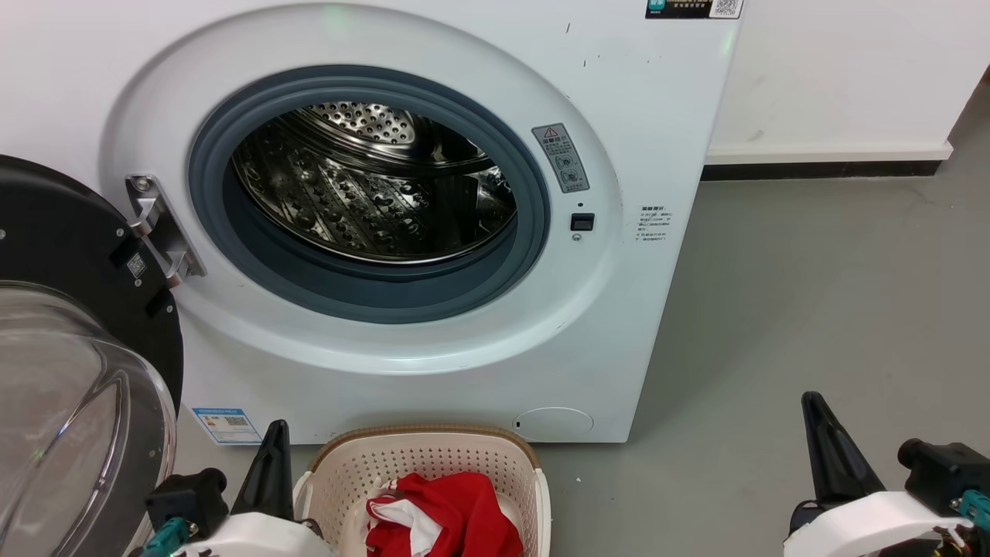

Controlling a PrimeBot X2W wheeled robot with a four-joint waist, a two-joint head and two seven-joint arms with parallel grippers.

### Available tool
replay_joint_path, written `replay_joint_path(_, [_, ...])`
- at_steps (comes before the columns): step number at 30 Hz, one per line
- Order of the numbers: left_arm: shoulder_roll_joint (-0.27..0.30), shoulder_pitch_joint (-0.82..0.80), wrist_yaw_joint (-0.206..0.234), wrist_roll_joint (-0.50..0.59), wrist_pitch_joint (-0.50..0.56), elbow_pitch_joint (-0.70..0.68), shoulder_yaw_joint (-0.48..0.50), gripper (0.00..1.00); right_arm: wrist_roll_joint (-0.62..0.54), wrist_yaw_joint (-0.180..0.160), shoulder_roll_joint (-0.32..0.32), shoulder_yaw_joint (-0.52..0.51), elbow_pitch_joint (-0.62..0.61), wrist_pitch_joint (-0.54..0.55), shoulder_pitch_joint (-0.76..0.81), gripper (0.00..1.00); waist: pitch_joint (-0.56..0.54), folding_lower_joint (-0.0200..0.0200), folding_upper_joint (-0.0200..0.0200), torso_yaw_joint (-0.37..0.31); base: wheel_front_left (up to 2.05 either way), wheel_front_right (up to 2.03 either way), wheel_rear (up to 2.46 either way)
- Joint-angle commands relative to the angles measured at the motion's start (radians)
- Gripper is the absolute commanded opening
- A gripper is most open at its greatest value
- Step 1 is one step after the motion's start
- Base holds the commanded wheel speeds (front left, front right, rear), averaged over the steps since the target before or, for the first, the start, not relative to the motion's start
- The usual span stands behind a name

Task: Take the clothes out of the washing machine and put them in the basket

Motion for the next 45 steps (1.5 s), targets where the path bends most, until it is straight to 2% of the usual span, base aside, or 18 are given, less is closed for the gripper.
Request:
replay_joint_path(1, [0.002,-0.031,-0.008,-0.036,0.003,-0.009,0.010,0.00,0.041,0.000,-0.005,-0.003,-0.007,0.003,-0.032,0.00,0.000,0.0000,0.0000,0.000,0.00,0.00,0.00])
replay_joint_path(3, [-0.003,-0.042,-0.020,-0.109,0.013,0.006,0.019,0.00,0.121,0.000,-0.007,-0.005,0.007,0.011,-0.043,0.00,0.001,0.0000,0.0000,0.001,0.00,0.00,0.00])
replay_joint_path(15, [-0.016,-0.072,-0.058,-0.323,0.043,0.044,0.046,0.00,0.357,0.000,-0.010,-0.013,0.048,0.034,-0.071,0.00,0.004,0.0000,0.0000,0.003,0.00,0.00,0.00])
replay_joint_path(45, [-0.048,-0.122,-0.124,-0.709,0.104,0.102,0.104,0.00,0.785,0.000,-0.012,-0.030,0.124,0.080,-0.124,0.00,0.011,0.0000,0.0000,0.008,0.00,0.00,0.00])
